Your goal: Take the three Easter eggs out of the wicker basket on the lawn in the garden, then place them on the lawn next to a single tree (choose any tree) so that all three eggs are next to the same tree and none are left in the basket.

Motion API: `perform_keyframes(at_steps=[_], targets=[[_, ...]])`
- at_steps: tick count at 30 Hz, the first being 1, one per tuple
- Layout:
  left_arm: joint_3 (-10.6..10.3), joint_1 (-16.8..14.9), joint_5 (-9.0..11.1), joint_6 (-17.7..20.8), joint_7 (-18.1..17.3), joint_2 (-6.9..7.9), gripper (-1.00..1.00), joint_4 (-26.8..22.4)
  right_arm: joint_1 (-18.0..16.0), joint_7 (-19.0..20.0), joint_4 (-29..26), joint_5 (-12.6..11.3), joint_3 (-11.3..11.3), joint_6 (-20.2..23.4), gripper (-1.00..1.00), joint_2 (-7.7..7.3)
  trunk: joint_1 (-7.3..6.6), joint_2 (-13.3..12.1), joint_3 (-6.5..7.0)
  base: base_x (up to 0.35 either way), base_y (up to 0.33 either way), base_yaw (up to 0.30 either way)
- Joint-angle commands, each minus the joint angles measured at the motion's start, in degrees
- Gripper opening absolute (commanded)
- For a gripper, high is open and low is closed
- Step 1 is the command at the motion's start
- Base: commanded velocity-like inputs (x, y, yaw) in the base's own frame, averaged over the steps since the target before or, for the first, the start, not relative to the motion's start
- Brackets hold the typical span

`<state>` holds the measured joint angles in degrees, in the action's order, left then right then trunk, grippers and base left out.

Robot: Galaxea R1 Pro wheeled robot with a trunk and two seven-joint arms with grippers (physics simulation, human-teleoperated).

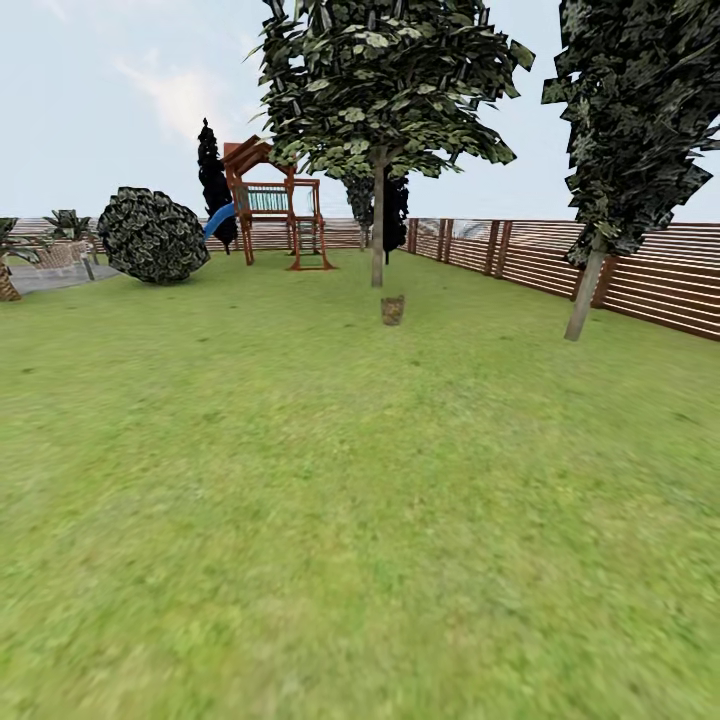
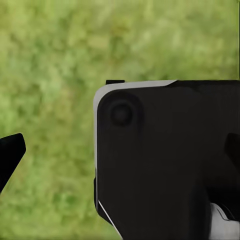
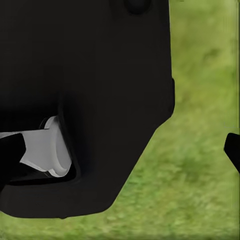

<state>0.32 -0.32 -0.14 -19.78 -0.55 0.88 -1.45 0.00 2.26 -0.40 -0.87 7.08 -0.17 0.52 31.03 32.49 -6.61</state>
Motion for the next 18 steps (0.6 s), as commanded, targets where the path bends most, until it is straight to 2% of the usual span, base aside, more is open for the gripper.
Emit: perform_keyframes(at_steps=[1, 8, 18], targets=[[0.03, -0.04, -0.02, -0.18, -0.06, 0.01, 1.0, 0.04, 0.0, 0.2, -0.02, -0.09, 0.41, -0.02, 1.0, 0.0, -0.2, -0.35, 0.1, 0.15, -0.08, 0.0], [0.03, -0.04, -0.03, -0.21, -0.06, 0.0, 1.0, 0.04, 0.0, 0.2, 0.04, -0.09, 0.4, -0.01, 1.0, 0.0, -1.73, -3.16, 1.36, 0.218, -0.083, 0.0], [0.03, -0.04, -0.03, -0.2, -0.06, 0.0, 1.0, 0.04, 0.0, 0.2, 0.14, -0.09, 0.39, 0.0, 1.0, 0.0, -1.73, -3.16, 1.36, 0.3, -0.084, 0.0]])
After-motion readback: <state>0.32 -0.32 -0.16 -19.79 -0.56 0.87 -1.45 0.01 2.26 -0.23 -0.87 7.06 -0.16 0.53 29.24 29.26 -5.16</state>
